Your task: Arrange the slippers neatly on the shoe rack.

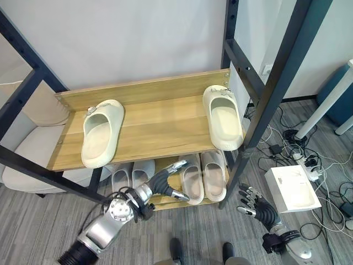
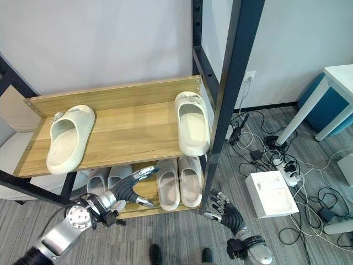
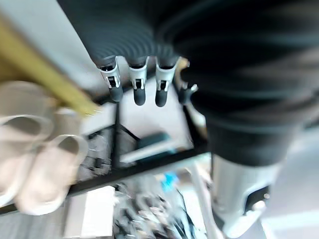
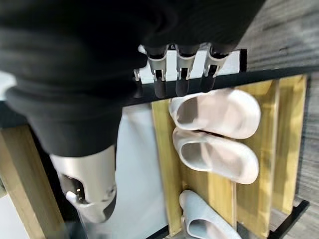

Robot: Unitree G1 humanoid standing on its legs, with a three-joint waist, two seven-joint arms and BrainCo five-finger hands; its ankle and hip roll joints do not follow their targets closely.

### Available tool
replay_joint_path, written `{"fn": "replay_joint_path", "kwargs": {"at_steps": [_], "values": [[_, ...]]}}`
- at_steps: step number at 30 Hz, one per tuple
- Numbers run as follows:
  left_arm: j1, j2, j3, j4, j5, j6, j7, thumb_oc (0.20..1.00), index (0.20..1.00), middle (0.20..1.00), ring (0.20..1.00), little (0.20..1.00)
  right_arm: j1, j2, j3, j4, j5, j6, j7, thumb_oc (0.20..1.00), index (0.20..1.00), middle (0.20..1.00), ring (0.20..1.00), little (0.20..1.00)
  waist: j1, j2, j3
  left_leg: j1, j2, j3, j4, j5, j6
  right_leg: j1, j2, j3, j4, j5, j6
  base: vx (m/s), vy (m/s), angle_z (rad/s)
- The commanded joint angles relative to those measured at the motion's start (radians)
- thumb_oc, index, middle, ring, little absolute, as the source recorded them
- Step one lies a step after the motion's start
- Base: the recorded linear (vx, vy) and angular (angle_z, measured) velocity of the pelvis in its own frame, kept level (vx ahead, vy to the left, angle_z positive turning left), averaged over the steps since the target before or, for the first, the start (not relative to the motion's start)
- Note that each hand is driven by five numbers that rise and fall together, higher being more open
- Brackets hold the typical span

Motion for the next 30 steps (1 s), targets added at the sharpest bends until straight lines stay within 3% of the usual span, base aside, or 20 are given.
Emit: {"fn": "replay_joint_path", "kwargs": {"at_steps": [1,3,4,5,7,8,9,10,13,16,19,20,23,30], "values": [[-0.109,0.029,-0.006,-0.043,-0.083,-0.078,-0.062,1.0,1.0,1.0,1.0,1.0,-0.031,0.005,-0.008,-0.03,-0.015,-0.026,0.04,1.0,1.0,1.0,1.0,1.0,-0.018,-0.035,-0.008,0.083,0.037,-0.03,-0.004,-0.133,-0.051,-0.031,-0.086,-0.012,0.006,-0.008,0.1,0.0,0.0,0.0],[-0.155,0.022,0.007,-0.135,-0.259,-0.063,-0.096,1.0,1.0,1.0,1.0,1.0,-0.041,0.015,0.009,-0.019,-0.029,-0.03,0.042,1.0,1.0,1.0,1.0,1.0,-0.018,-0.038,-0.012,0.084,0.035,-0.032,-0.004,-0.134,-0.051,-0.028,-0.087,-0.014,0.006,-0.008,0.101,0.0,-0.016,0.0],[-0.169,-0.026,0.038,-0.157,-0.355,-0.06,-0.087,1.0,1.0,1.0,1.0,1.0,-0.047,0.028,0.018,-0.022,-0.038,-0.032,0.039,1.0,1.0,1.0,1.0,1.0,-0.016,-0.041,-0.012,0.085,0.035,-0.034,-0.004,-0.134,-0.05,-0.026,-0.088,-0.016,0.006,-0.008,0.1,0.0,0.0,0.0],[-0.169,-0.026,0.039,-0.158,-0.356,-0.059,-0.087,1.0,1.0,1.0,1.0,1.0,-0.048,0.027,0.018,-0.022,-0.038,-0.032,0.039,1.0,1.0,1.0,1.0,1.0,-0.017,-0.041,-0.012,0.086,0.035,-0.034,-0.004,-0.134,-0.05,-0.025,-0.088,-0.016,0.006,-0.008,0.1,0.0,-0.031,0.0],[-0.165,-0.151,0.136,-0.156,-0.442,-0.092,-0.009,1.0,1.0,1.0,1.0,1.0,-0.063,0.057,0.04,0.015,-0.055,-0.043,0.018,1.0,1.0,1.0,1.0,1.0,-0.009,-0.049,-0.013,0.086,0.033,-0.041,-0.004,-0.134,-0.049,-0.019,-0.088,-0.021,0.004,-0.01,0.096,0.0,-0.019,0.01],[-0.16,-0.191,0.169,-0.143,-0.447,-0.107,0.033,1.0,1.0,1.0,1.0,1.0,-0.069,0.071,0.042,0.025,-0.057,-0.044,0.006,1.0,1.0,1.0,1.0,1.0,-0.005,-0.051,-0.011,0.086,0.031,-0.045,-0.004,-0.133,-0.049,-0.016,-0.089,-0.024,0.003,-0.011,0.094,0.02,-0.056,0.07],[-0.168,-0.269,0.276,-0.105,-0.373,-0.163,0.175,1.0,1.0,1.0,1.0,1.0,-0.07,0.093,0.047,0.035,-0.057,-0.055,-0.019,1.0,1.0,1.0,1.0,1.0,0.008,-0.059,-0.011,0.086,0.03,-0.053,-0.004,-0.131,-0.05,-0.007,-0.09,-0.033,0.0,-0.013,0.091,0.02,-0.047,0.1],[-0.168,-0.27,0.276,-0.105,-0.372,-0.163,0.177,1.0,1.0,1.0,1.0,1.0,-0.07,0.093,0.047,0.036,-0.057,-0.055,-0.019,1.0,1.0,1.0,1.0,1.0,0.007,-0.058,-0.01,0.086,0.03,-0.053,-0.004,-0.132,-0.05,-0.006,-0.09,-0.034,0.0,-0.014,0.091,0.02,-0.049,0.12],[-0.204,-0.291,0.37,-0.056,-0.223,-0.208,0.352,1.0,1.0,1.0,1.0,1.0,-0.072,0.099,0.051,0.052,-0.063,-0.074,-0.047,1.0,1.0,1.0,1.0,1.0,0.016,-0.061,-0.01,0.086,0.03,-0.059,-0.004,-0.13,-0.051,0.0,-0.089,-0.039,-0.002,-0.016,0.088,0.02,-0.026,0.1],[-0.248,-0.249,0.426,-0.026,-0.014,-0.228,0.517,1.0,1.0,1.0,1.0,1.0,-0.07,0.092,0.057,0.06,-0.065,-0.097,-0.067,1.0,1.0,1.0,1.0,1.0,0.018,-0.057,-0.01,0.089,0.03,-0.058,-0.004,-0.13,-0.054,0.005,-0.091,-0.045,-0.003,-0.015,0.091,0.03,-0.008,0.13],[-0.3,-0.176,0.455,0.043,0.205,-0.191,0.679,1.0,1.0,1.0,1.0,1.0,-0.072,0.078,0.077,0.067,-0.071,-0.118,-0.083,1.0,1.0,1.0,1.0,1.0,0.015,-0.052,-0.013,0.091,0.031,-0.056,-0.004,-0.132,-0.057,0.005,-0.092,-0.045,-0.005,-0.014,0.093,0.03,-0.002,0.05],[-0.304,-0.176,0.451,0.047,0.21,-0.191,0.685,1.0,1.0,1.0,1.0,1.0,-0.073,0.079,0.077,0.068,-0.071,-0.118,-0.084,1.0,1.0,1.0,1.0,1.0,0.015,-0.053,-0.012,0.091,0.031,-0.057,-0.004,-0.132,-0.057,0.005,-0.092,-0.045,-0.005,-0.014,0.094,0.04,0.0,0.02],[-0.362,-0.028,0.46,0.207,0.47,-0.092,0.804,1.0,1.0,1.0,1.0,1.0,-0.083,0.05,0.108,0.067,-0.067,-0.132,-0.085,1.0,1.0,1.0,1.0,1.0,0.01,-0.047,-0.019,0.093,0.033,-0.052,-0.004,-0.134,-0.061,0.002,-0.093,-0.046,-0.005,-0.01,0.099,0.06,-0.006,-0.03],[-0.419,0.207,0.442,0.437,0.755,0.076,0.881,1.0,1.0,1.0,1.0,1.0,-0.075,0.002,0.121,0.051,-0.05,-0.154,-0.07,1.0,1.0,1.0,1.0,1.0,-0.005,-0.039,-0.028,0.094,0.036,-0.036,-0.004,-0.14,-0.064,-0.007,-0.096,-0.037,-0.004,-0.005,0.107,0.03,0.005,-0.03]]}}
